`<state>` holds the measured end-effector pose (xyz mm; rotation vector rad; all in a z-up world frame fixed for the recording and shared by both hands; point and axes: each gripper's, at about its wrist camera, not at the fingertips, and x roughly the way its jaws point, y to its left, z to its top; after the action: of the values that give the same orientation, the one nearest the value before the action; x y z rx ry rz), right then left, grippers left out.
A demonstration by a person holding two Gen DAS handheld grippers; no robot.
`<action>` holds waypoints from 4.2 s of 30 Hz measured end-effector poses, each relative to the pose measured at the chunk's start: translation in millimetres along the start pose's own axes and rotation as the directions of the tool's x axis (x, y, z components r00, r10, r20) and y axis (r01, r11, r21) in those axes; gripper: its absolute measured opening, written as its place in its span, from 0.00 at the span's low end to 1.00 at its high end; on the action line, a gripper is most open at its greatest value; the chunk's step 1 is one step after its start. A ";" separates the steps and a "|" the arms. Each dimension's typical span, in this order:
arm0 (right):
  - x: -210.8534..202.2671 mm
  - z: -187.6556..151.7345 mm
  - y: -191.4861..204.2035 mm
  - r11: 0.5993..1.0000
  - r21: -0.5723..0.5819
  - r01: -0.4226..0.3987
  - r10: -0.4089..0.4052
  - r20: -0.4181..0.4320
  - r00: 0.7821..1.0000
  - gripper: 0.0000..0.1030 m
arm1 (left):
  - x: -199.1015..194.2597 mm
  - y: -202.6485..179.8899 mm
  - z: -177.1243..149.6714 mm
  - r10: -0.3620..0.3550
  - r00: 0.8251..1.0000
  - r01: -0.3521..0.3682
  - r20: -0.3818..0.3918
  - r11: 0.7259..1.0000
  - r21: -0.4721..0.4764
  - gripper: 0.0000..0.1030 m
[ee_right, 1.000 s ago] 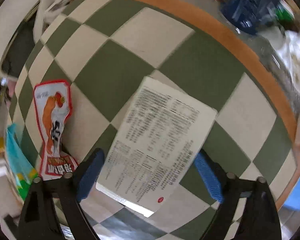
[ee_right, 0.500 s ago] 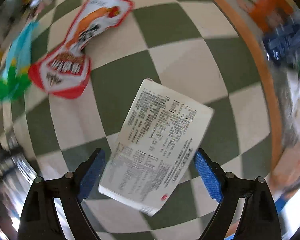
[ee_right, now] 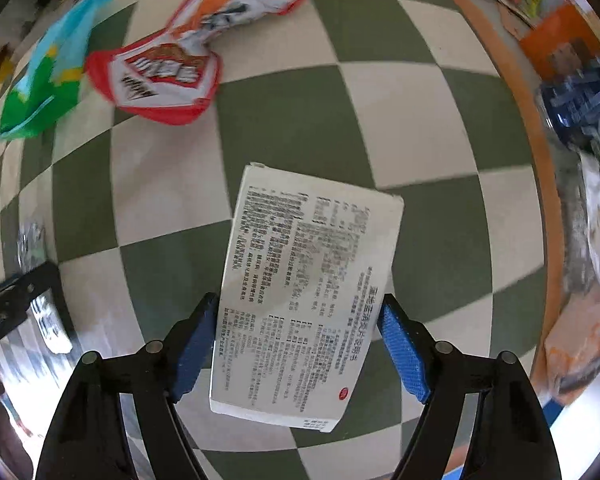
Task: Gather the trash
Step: 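Grasp the silver blister pack with the left tool while the right tool grasps the white leaflet, then lift the blister pack and leaflet and carry both toward the bin, then open both tools over the bin to drop the blister pack and leaflet, then move both open tools back over the table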
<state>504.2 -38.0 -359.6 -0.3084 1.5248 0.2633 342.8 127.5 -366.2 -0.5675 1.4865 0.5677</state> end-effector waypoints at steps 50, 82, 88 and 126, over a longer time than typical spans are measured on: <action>-128.4 -402.0 120.5 0.986 -0.065 -0.151 0.164 0.334 0.928 0.72 | -95.3 198.8 -283.4 -0.237 0.954 0.208 0.183 0.964 0.162 0.59; 402.3 -482.4 176.9 0.962 -0.131 -0.241 0.208 -0.225 0.952 1.00 | 339.6 260.6 -325.5 -0.056 0.981 0.048 -0.184 0.998 -0.051 0.95; 391.7 -480.9 176.4 0.974 -0.191 -0.123 0.087 -0.185 0.979 1.00 | 315.2 260.0 -333.9 -0.012 0.992 0.009 -0.125 1.000 -0.023 0.95; -8.0 -546.9 132.7 0.979 -0.162 -0.124 0.129 0.021 0.991 1.00 | -9.6 244.1 -419.7 -0.050 0.998 0.046 0.028 0.992 0.119 0.95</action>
<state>-54.0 -109.6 -367.5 -0.3326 1.4972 0.4914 -133.1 31.2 -360.7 -0.4982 1.4628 0.4454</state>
